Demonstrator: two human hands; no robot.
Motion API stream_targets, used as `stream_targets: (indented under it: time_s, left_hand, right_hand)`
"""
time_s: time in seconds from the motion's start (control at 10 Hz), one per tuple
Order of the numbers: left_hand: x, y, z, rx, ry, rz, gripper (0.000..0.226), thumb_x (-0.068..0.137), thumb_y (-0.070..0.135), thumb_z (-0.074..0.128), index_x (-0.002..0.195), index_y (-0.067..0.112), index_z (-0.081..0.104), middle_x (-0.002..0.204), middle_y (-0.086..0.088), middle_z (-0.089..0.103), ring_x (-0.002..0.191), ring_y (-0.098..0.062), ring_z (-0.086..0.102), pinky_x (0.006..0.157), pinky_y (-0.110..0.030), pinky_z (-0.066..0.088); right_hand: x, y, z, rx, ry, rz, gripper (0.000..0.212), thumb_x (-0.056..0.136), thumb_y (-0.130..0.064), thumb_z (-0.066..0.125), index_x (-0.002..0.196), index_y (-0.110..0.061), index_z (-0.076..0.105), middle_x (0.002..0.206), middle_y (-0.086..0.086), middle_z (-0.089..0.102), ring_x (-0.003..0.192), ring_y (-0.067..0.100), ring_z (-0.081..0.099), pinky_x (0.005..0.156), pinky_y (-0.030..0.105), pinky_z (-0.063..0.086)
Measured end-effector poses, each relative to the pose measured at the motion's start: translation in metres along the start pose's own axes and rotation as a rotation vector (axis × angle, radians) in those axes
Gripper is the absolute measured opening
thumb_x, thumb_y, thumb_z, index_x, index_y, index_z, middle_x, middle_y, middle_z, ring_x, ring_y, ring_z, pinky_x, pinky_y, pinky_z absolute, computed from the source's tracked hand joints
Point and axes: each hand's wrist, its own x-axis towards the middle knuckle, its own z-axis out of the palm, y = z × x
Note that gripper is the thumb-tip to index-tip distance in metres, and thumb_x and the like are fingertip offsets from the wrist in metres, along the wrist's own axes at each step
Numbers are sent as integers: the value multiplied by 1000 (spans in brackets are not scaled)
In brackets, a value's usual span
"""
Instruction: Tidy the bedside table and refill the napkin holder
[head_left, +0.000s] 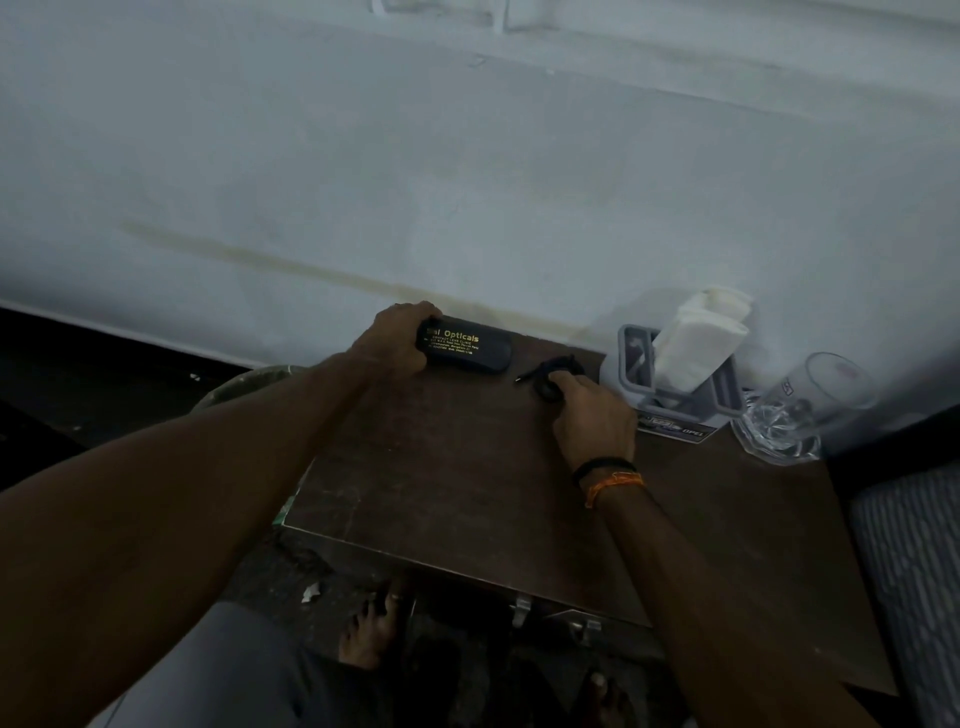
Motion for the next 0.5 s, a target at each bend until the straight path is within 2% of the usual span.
stream_targets:
  time_s: [0.1,0.2,0.3,0.4,0.5]
  left_hand:
    - [-1,0,1,65,-1,-3,78,73,9,67,146,8,42,151,-21,41,142,-41,31,121,-48,18]
    - [-9,0,3,128,18,-43,91,74,16,69,155,20,27,163,-14,20,151,-40,5,122,-55,12]
    - [-26,16,3,190,5,-22,97,72,24,70,156,23,23,165,-9,17,152,-38,4,116,-58,21]
    - [-46,38,8,233,-4,27,95,75,22,71,156,21,22,164,-10,18,151,-38,6,119,-56,19]
    - [-68,59,21,244,-76,28,89,82,22,70,157,20,20,165,-10,14,152,-38,3,121,-54,15]
  right_hand:
    - [-2,-2,-2,33,33,5,47,87,-10,58,133,-22,55,129,3,63,106,27,64,83,42,55]
    - [-10,-3,-8,86,97,3,42,87,-10,57,127,-19,60,129,3,63,103,28,65,80,43,57]
    - [-25,-1,-17,111,106,28,36,88,-11,56,123,-16,63,127,4,64,99,29,66,79,42,57]
    - [-48,1,-26,148,81,92,34,88,-13,54,121,-15,64,122,8,65,101,32,65,80,42,56]
    - [-73,5,-35,111,3,150,34,88,-17,53,120,-18,63,118,8,65,103,33,63,82,42,53]
